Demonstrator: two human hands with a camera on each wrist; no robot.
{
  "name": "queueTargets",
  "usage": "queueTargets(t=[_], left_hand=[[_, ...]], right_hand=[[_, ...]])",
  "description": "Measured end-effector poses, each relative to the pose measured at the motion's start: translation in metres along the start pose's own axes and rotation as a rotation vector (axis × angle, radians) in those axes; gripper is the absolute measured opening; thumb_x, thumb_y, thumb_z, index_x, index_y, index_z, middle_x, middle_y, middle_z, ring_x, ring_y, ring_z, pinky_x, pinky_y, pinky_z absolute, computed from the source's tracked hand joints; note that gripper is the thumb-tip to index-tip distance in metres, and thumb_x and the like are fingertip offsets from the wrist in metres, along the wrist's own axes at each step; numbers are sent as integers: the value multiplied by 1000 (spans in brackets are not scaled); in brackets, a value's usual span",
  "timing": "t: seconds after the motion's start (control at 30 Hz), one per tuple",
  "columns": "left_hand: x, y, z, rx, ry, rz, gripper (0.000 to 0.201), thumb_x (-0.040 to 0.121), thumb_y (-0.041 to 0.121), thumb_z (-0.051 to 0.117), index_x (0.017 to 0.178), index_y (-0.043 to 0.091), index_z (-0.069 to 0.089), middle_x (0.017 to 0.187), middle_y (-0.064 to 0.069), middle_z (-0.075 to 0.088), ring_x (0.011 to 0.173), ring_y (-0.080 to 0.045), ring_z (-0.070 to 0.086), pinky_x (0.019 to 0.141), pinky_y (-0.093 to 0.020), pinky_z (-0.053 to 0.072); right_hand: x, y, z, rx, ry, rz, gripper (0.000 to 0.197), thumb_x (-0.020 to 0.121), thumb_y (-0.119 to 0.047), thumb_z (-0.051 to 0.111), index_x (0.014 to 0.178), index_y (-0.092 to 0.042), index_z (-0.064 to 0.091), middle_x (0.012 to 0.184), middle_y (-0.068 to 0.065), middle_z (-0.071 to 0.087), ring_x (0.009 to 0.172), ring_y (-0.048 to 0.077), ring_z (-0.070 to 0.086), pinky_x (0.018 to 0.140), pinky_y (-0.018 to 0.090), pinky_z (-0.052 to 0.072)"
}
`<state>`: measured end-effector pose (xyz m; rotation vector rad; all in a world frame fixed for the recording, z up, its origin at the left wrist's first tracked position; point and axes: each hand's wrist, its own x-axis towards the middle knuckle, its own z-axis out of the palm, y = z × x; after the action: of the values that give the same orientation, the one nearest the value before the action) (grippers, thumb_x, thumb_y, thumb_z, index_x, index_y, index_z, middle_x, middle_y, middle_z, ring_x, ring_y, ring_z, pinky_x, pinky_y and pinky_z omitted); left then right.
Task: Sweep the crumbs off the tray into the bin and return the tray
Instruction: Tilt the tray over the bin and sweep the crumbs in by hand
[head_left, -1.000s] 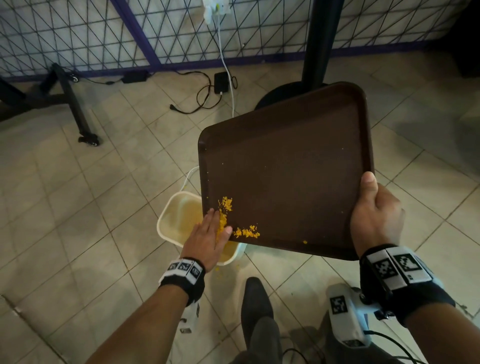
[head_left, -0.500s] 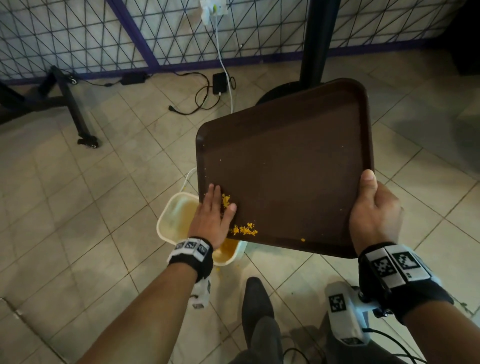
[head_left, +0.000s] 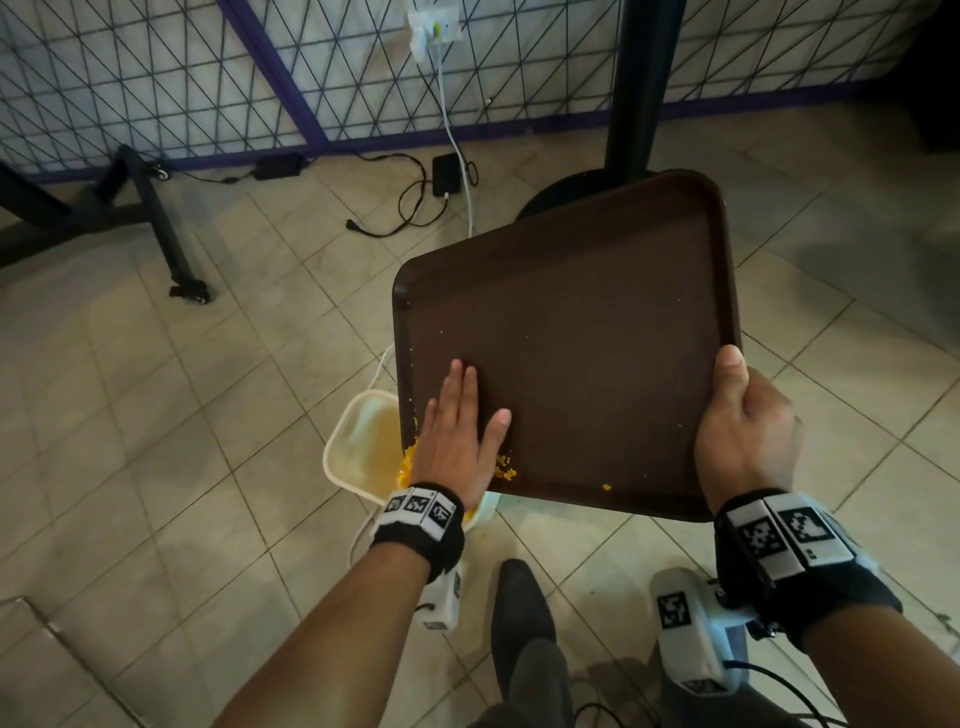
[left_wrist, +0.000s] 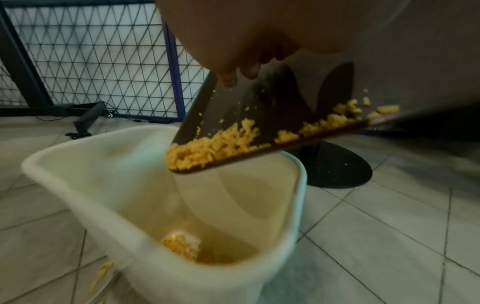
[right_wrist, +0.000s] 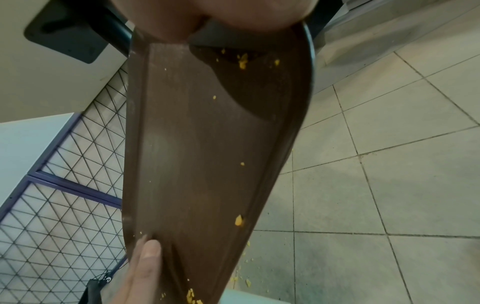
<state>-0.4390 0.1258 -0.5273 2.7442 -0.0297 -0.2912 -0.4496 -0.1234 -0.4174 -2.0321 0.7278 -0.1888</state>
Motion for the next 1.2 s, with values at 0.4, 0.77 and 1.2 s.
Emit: queueTargets(t=[0.4,0.77,1.2], left_hand=[[-31,-42,14,106,-124,-184,85,88,73,-6,156,22,-4,165,2,-8,150,-17,-9,122,-46,2],[-78,7,35,144,-220,194,70,93,67,-5,153,31,-12,160,8,-24,145,-7,-27,121,-40,-8],[-48,-60,-16,217,-183,11,66,99,61,8,155,29,20,163,8,13,150,-12,-4,122,-39,1]], right_hand=[[3,0,-5,0,25,5,47,99,-47,27,84,-13,57,74,5,54,73,27,50,66,33,35],[4,-2,-10,21,23,41,44,100,-46,28,82,-14,52,66,-3,44,73,24,45,67,31,31],[8,2,-12,22,50,26,51,99,-47,29,86,-8,59,78,11,56,74,29,51,66,34,35]])
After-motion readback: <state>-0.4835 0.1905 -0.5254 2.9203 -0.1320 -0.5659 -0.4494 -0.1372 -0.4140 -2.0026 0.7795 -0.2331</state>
